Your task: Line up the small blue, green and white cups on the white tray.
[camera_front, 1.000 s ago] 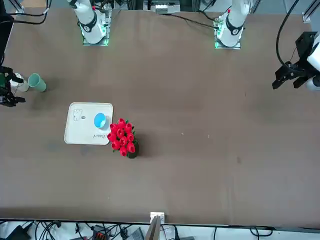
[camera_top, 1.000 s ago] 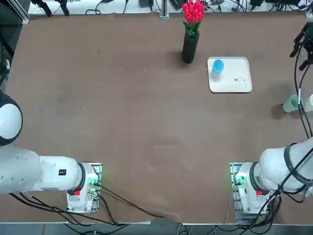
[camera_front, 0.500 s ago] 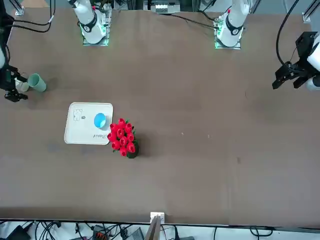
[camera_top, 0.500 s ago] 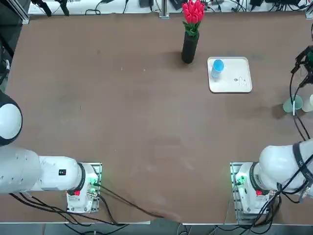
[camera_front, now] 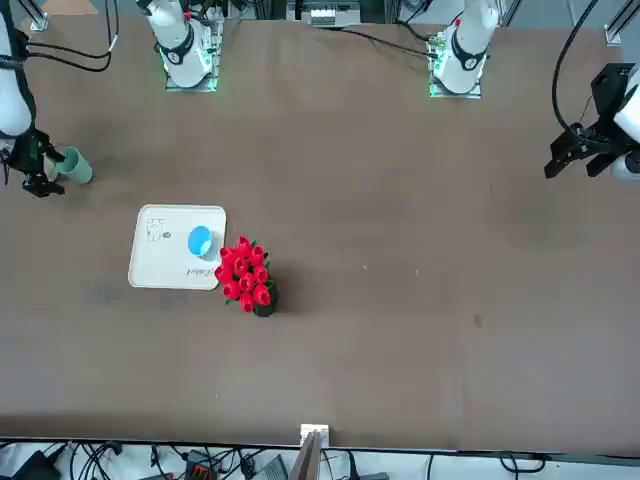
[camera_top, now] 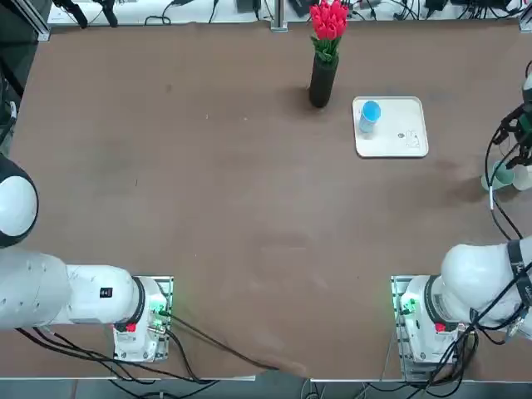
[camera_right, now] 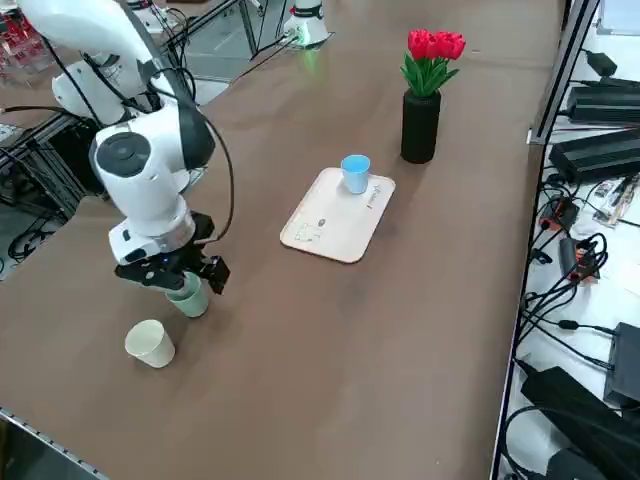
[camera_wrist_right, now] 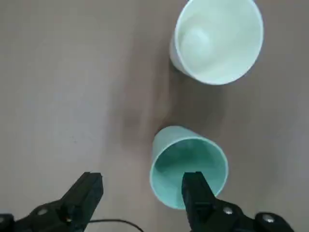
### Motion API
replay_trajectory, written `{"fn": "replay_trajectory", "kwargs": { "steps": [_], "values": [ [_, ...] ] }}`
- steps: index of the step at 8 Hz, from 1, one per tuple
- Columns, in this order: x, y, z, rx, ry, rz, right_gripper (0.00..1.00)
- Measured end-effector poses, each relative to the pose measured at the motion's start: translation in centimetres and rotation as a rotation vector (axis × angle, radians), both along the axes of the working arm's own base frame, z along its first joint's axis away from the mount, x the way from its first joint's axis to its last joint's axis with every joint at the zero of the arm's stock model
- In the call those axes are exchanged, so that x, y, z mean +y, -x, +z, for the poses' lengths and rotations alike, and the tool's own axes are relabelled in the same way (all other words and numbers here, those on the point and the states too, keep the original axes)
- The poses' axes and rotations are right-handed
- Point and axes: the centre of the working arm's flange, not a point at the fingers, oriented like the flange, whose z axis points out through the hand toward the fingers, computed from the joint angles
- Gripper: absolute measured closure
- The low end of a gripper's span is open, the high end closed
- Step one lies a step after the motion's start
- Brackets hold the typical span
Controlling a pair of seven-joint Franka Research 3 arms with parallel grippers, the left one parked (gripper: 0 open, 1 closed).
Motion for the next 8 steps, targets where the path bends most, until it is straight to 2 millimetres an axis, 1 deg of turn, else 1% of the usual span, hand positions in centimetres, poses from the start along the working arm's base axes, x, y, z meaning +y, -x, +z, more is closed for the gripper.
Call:
{"fn": "replay_trajectory", "kwargs": {
  "steps": [2,5,6,8],
  "values": [
    [-0.7,0.8,-0.3,-0.008,0.005,-0.012,0.00],
    [-0.3,1.8,-2.1,-0.027,0.024,-0.013,0.06],
    [-0.2,1.9,-2.5,-0.023,0.022,-0.011,0.15],
    [0.1,1.9,-3.2,-0.013,0.014,-0.003,0.57]
  ]
}}
